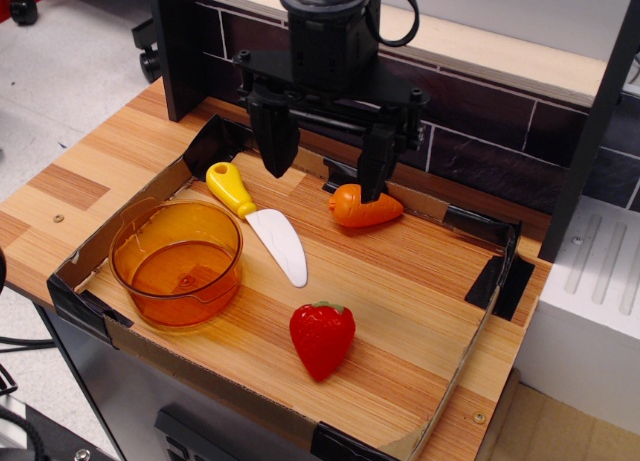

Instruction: Put knife in pot

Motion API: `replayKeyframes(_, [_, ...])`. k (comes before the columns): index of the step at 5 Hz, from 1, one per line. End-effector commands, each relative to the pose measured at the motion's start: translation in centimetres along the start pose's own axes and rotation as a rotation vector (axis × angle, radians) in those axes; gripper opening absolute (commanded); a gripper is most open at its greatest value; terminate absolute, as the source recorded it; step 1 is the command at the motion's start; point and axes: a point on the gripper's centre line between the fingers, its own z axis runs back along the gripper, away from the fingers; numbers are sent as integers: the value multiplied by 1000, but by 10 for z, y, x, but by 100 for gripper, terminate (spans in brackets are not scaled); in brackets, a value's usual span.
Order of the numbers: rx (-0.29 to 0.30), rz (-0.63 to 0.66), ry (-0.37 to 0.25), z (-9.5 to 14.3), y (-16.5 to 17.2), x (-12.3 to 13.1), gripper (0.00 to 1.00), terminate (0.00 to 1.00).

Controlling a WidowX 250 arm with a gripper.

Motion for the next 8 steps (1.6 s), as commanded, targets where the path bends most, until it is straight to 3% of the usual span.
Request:
replayKeyframes(1, [0, 0, 0, 0, 0, 0, 100, 0])
replayKeyframes(2, [-83, 208, -6, 9, 18, 20, 100, 0])
replayKeyframes(3, [-85, 313, -10, 12, 35, 39, 100, 0])
replayKeyframes(4, [-54, 455, -97, 4, 53, 50, 100, 0])
replayKeyframes(5, [-34, 630, -126, -9, 72, 58, 100, 0])
replayKeyframes(6, [-20, 672, -193, -23, 82, 57, 100, 0])
replayKeyframes(8, [-4, 738, -230, -54, 101, 53, 100, 0])
